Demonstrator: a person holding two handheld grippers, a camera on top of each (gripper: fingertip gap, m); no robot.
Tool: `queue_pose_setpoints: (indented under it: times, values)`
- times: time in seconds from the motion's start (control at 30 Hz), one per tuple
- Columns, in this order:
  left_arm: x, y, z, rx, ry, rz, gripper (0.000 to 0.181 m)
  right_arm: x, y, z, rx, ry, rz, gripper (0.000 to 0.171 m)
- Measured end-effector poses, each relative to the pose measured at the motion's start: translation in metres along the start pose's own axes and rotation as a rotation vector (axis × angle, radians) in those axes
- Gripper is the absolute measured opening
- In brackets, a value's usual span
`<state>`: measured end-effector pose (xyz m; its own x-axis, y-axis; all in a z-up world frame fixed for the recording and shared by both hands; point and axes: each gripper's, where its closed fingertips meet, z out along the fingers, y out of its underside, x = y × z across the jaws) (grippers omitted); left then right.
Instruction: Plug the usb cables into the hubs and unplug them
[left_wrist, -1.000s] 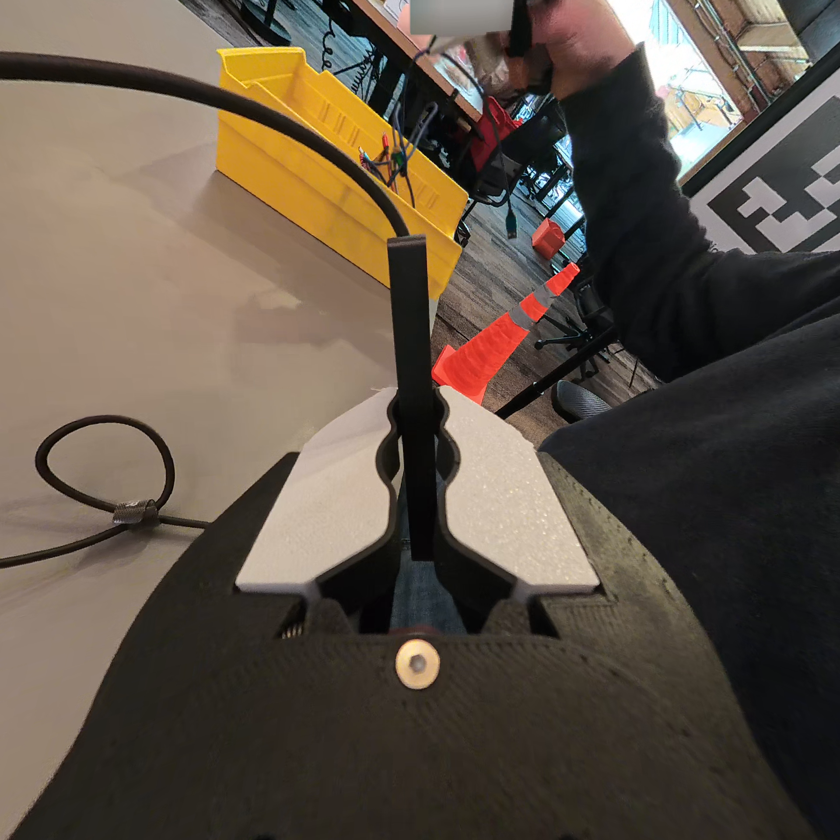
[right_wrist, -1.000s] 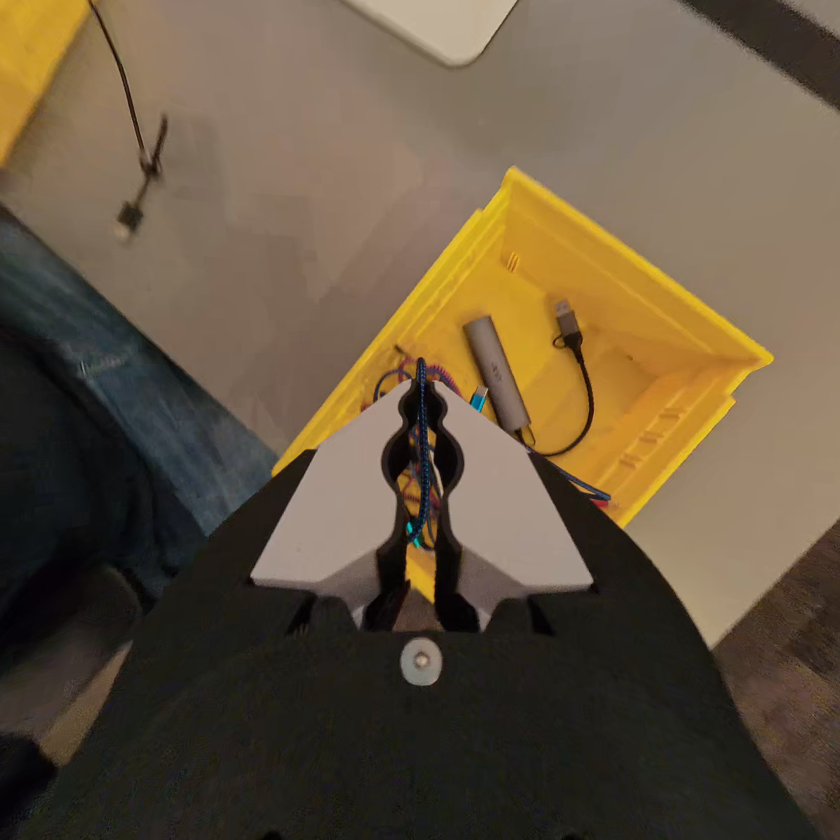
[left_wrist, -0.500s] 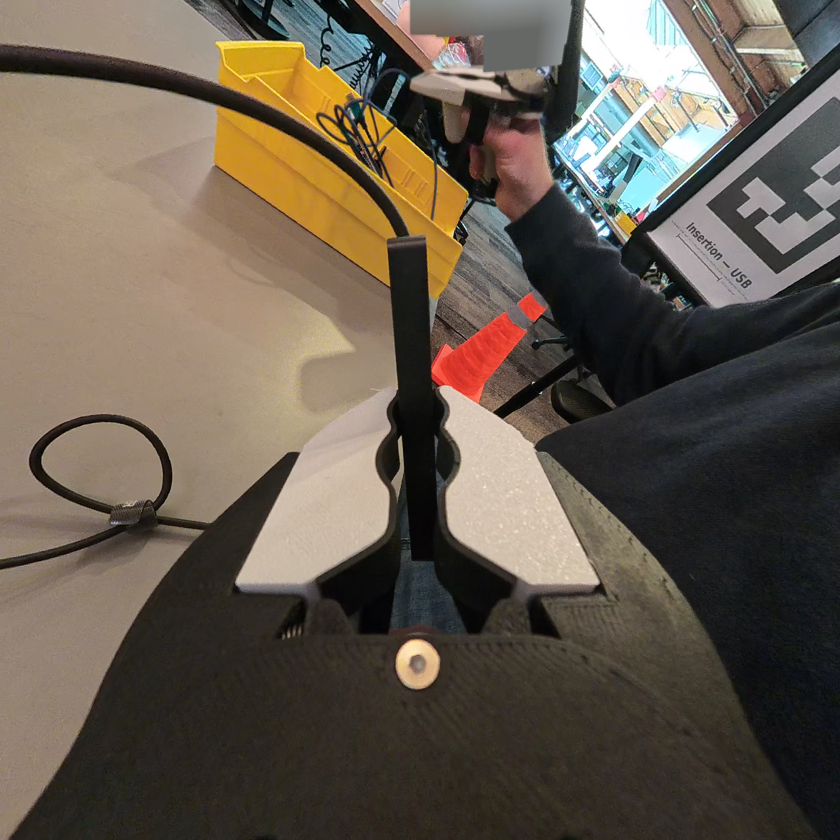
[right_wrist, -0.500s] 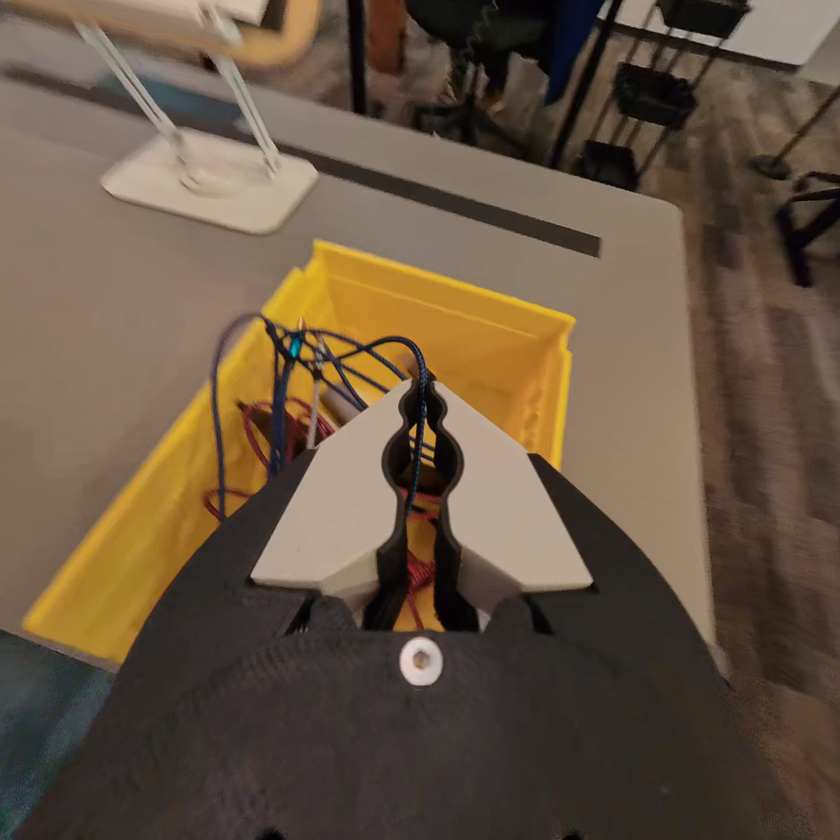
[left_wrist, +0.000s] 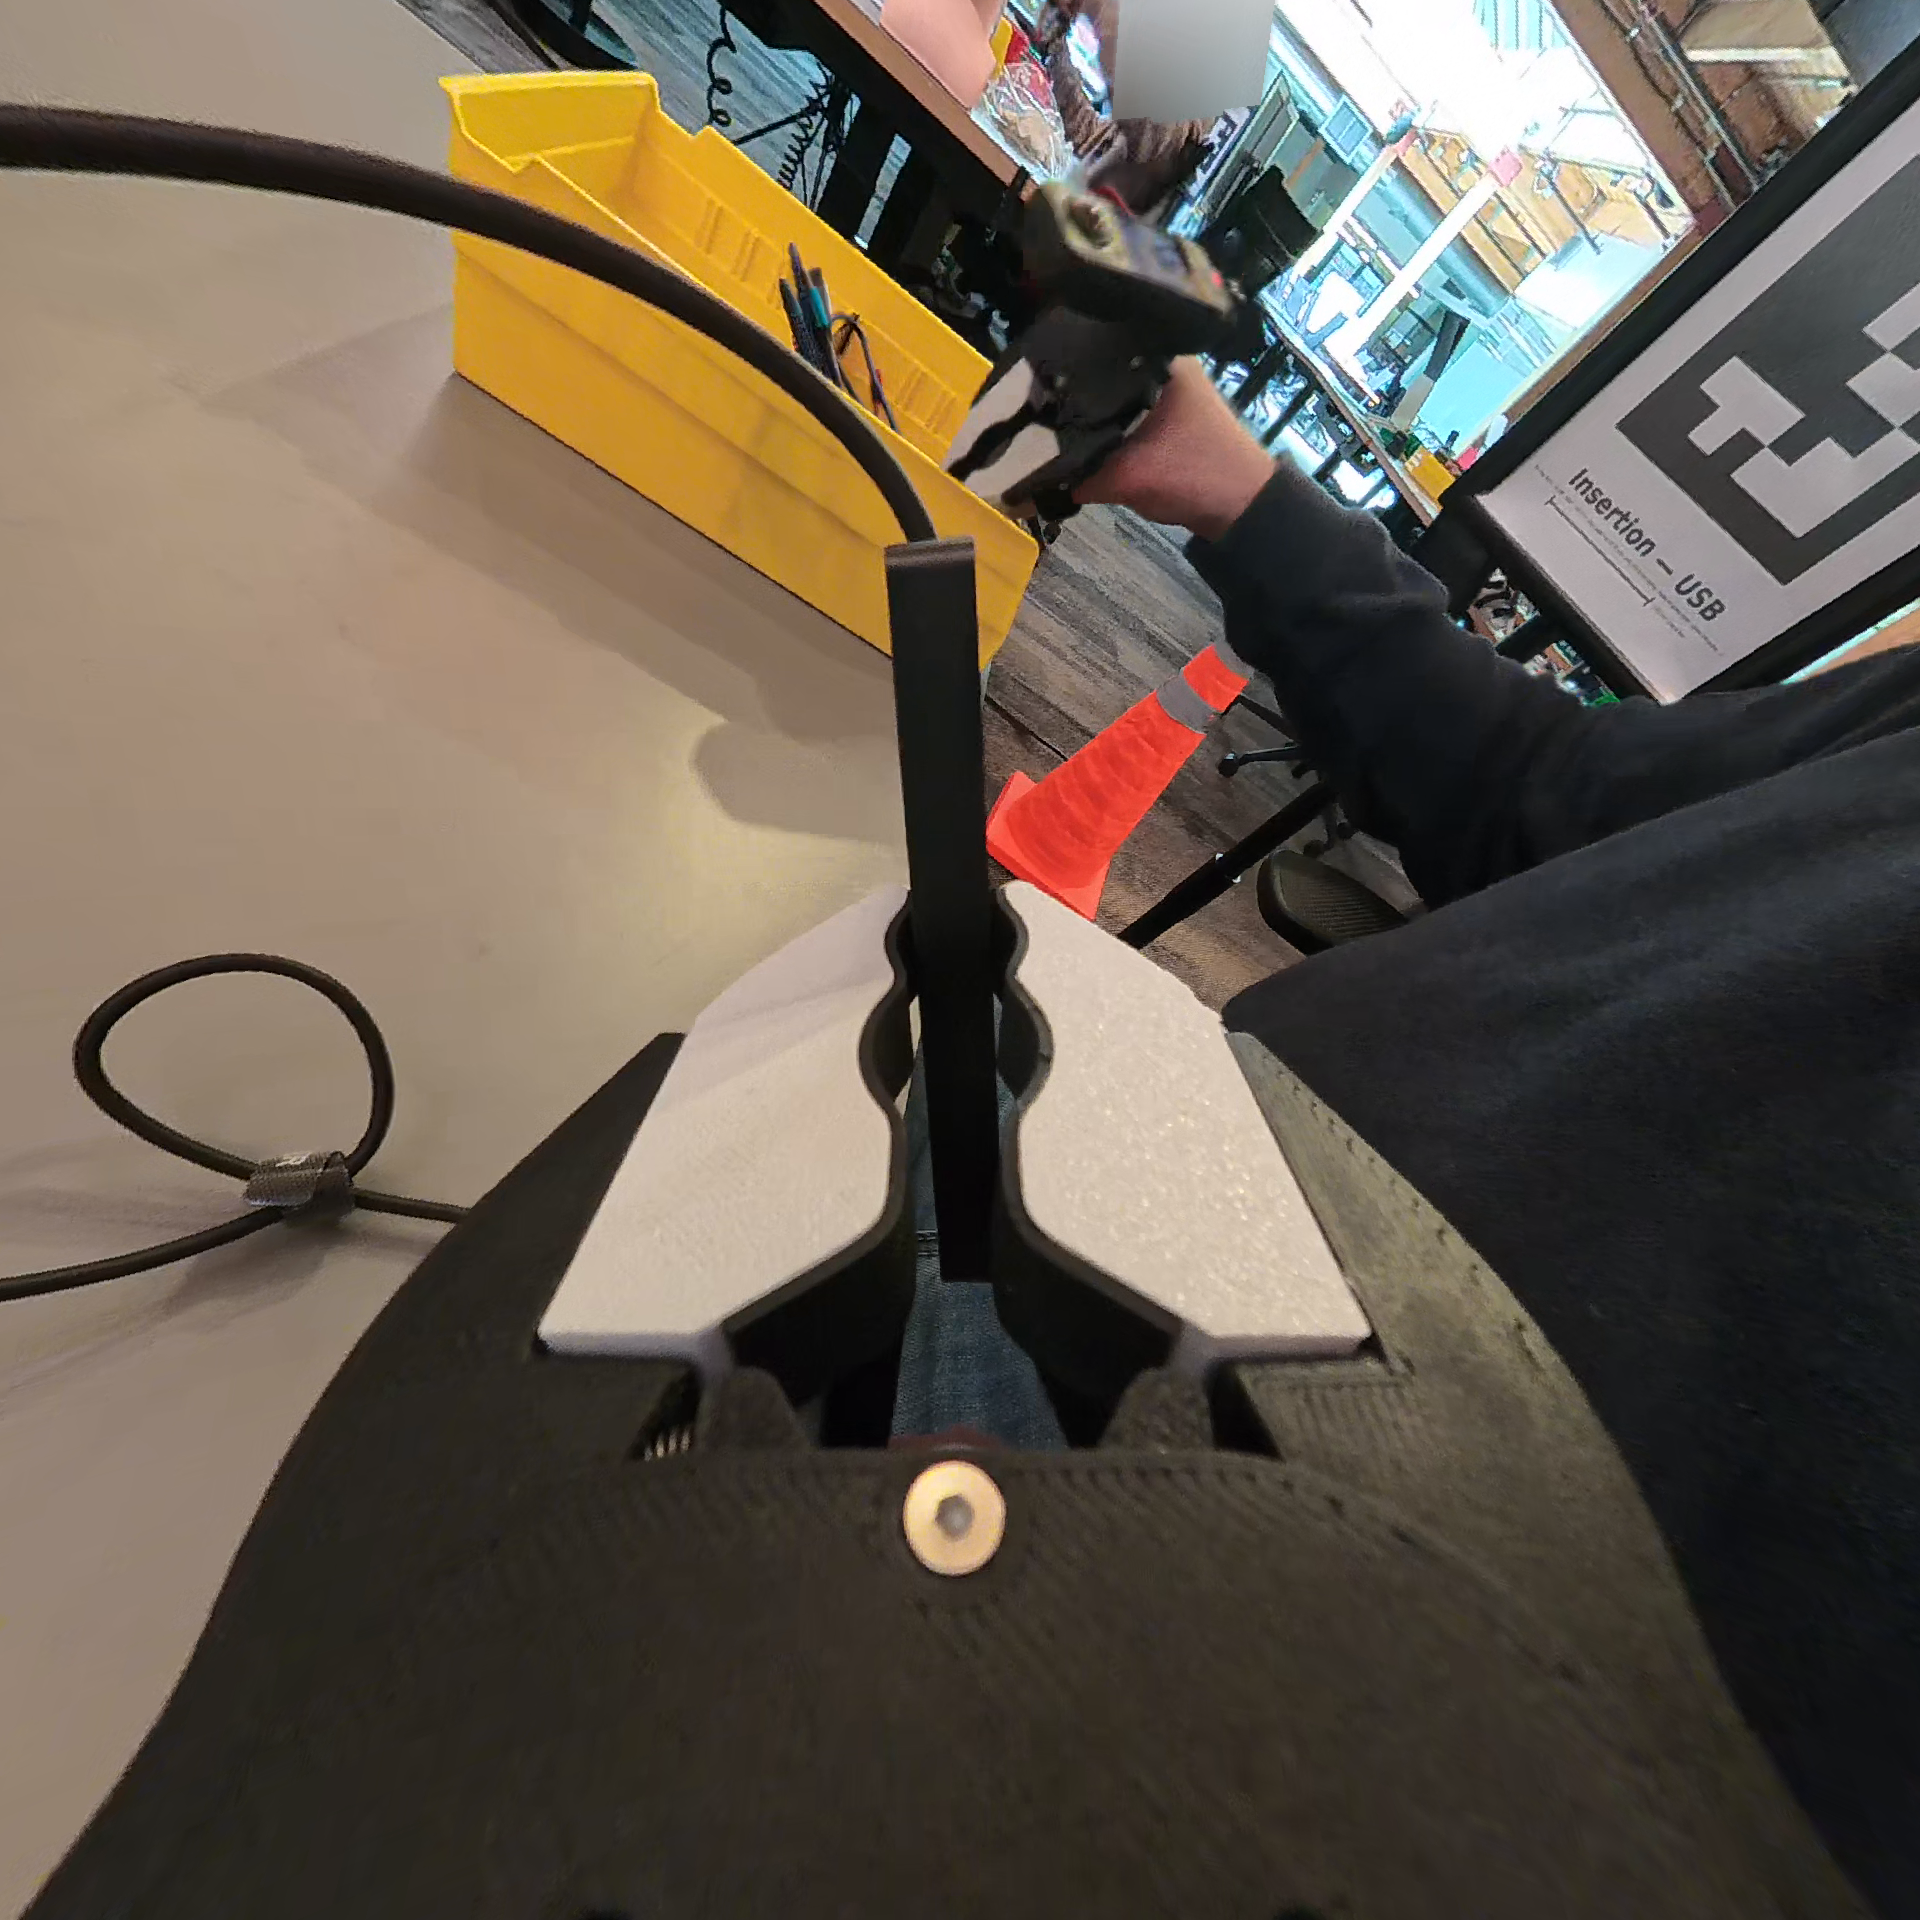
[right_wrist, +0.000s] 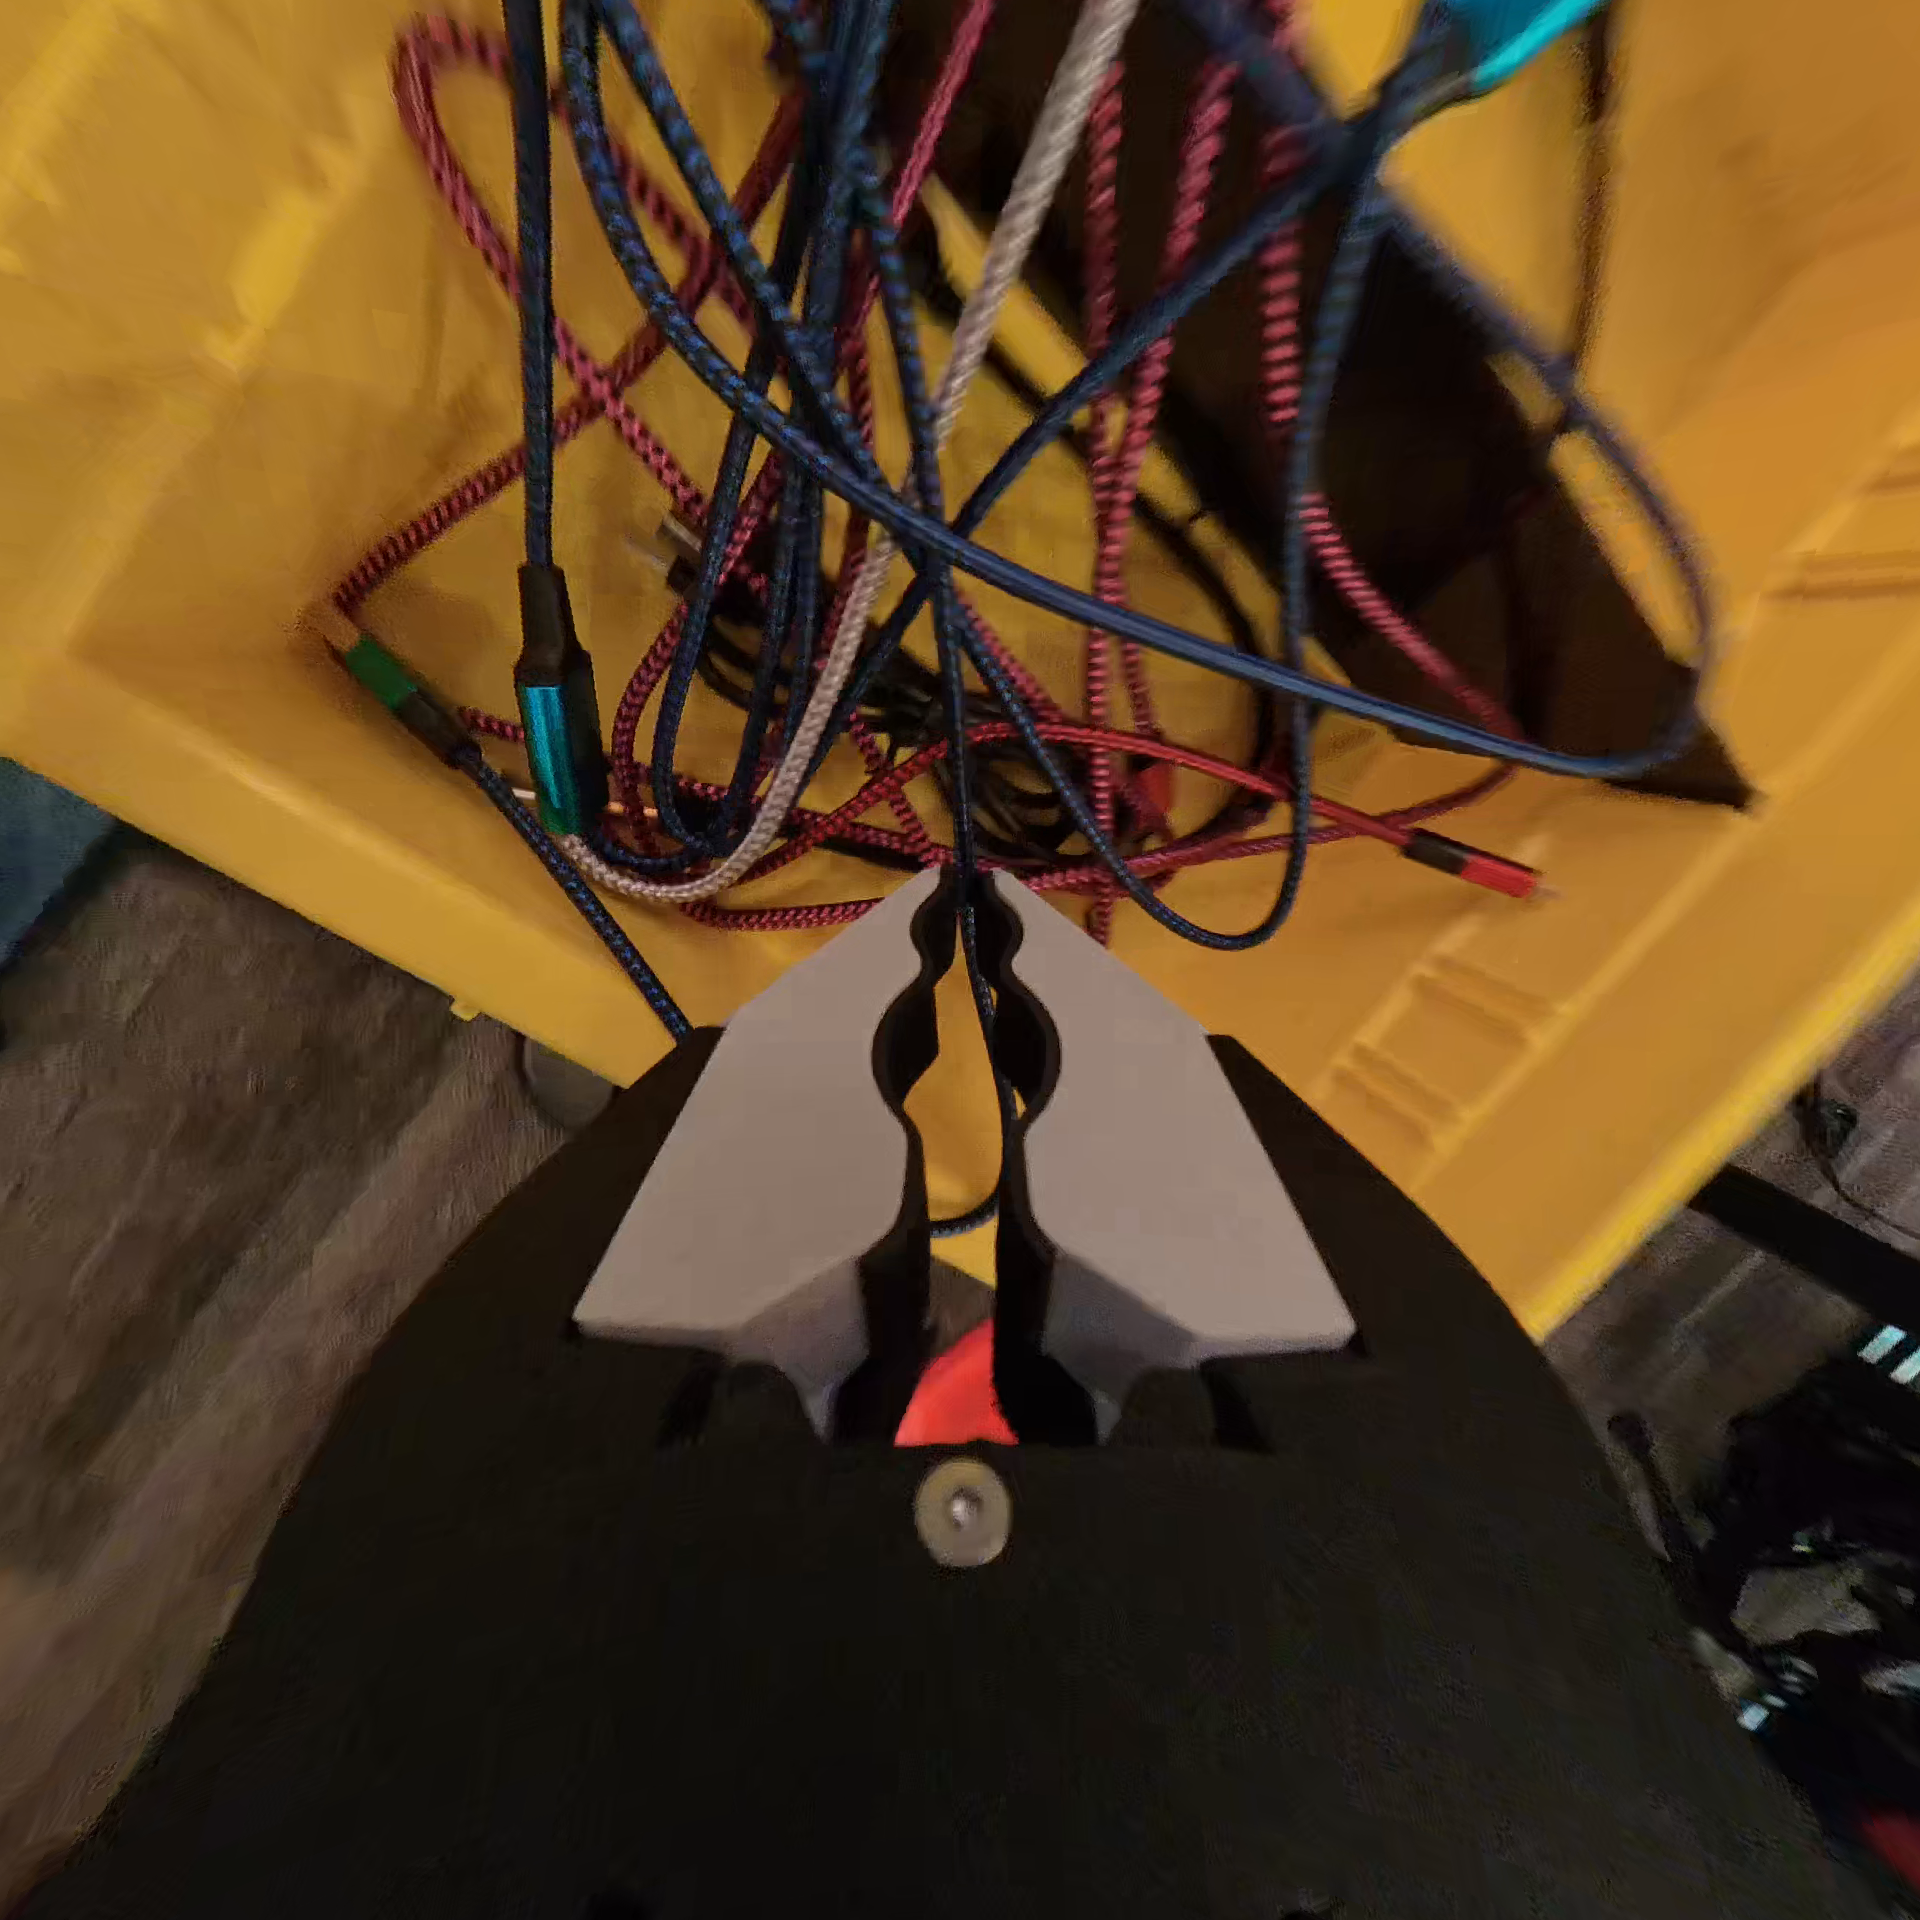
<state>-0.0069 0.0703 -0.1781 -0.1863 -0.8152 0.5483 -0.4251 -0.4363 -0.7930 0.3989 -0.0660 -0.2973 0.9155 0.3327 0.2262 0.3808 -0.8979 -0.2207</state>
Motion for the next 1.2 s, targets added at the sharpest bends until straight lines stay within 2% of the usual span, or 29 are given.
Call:
queue_pose_setpoints:
  times: [0.07,0.2,0.27,0.3,0.43,0.57,0.63,0.7,0.77,0.8,0.87,0.9,0.93,1.03,1.07,1.13,1.17,1.2]
  values:
    - [0.0,-0.001,-0.002,0.003,-0.004,0.002,0.011,-0.008,0.011,0.013,-0.118,-0.088,-0.016,0.001]
    - [-0.001,0.0,-0.003,-0.002,-0.013,0.002,0.011,-0.009,0.013,0.009,-0.24,-0.226,0.007,0.001]
    - [-0.002,0.0,-0.003,-0.004,-0.018,0.003,0.01,-0.005,0.007,-0.003,-0.23,-0.23,0.017,0.025]
    - [-0.003,0.0,-0.004,-0.003,-0.02,0.001,0.011,-0.006,0.005,-0.011,-0.219,-0.233,0.012,0.031]
    - [-0.007,0.0,-0.004,0.001,-0.017,-0.014,0.011,-0.008,-0.016,-0.051,-0.122,-0.217,0.02,0.042]
    - [-0.008,0.002,-0.001,-0.006,-0.013,-0.014,0.011,-0.012,-0.08,-0.084,0.13,-0.17,-0.005,0.04]
    - [-0.007,0.001,-0.001,-0.005,-0.014,-0.012,0.011,-0.032,-0.119,-0.103,0.262,-0.186,-0.033,0.049]
    - [-0.006,-0.002,-0.002,0.006,-0.011,-0.014,0.011,-0.07,-0.163,-0.12,0.413,-0.245,-0.076,0.059]
    - [-0.006,-0.004,-0.003,0.008,-0.008,-0.012,0.011,-0.119,-0.206,-0.128,0.541,-0.329,-0.135,0.059]
    - [-0.006,-0.003,-0.003,0.003,-0.007,-0.008,0.011,-0.147,-0.226,-0.127,0.587,-0.386,-0.17,0.068]
    - [-0.005,-0.002,-0.004,-0.011,-0.005,0.007,0.011,-0.19,-0.262,-0.123,0.678,-0.428,-0.256,0.073]
    - [-0.005,-0.001,-0.005,-0.021,-0.008,0.016,0.011,-0.209,-0.279,-0.123,0.729,-0.459,-0.296,0.084]
    - [-0.004,0.0,-0.005,-0.036,-0.014,0.028,0.011,-0.226,-0.294,-0.124,0.775,-0.518,-0.311,0.093]
    - [-0.006,0.012,-0.005,-0.108,-0.062,0.09,0.011,-0.263,-0.33,-0.137,0.84,-0.82,-0.234,0.096]
    - [-0.007,0.016,-0.005,-0.133,-0.076,0.113,0.011,-0.264,-0.339,-0.138,0.842,-0.847,-0.223,0.097]
    - [-0.009,0.023,-0.004,-0.176,-0.103,0.152,0.011,-0.259,-0.356,-0.138,0.857,-0.897,-0.192,0.093]
    - [-0.011,0.027,-0.004,-0.195,-0.118,0.168,0.011,-0.261,-0.36,-0.139,0.846,-0.993,-0.168,0.094]
    - [-0.014,0.03,-0.004,-0.213,-0.133,0.185,0.011,-0.267,-0.357,-0.139,0.793,-1.104,-0.184,0.088]
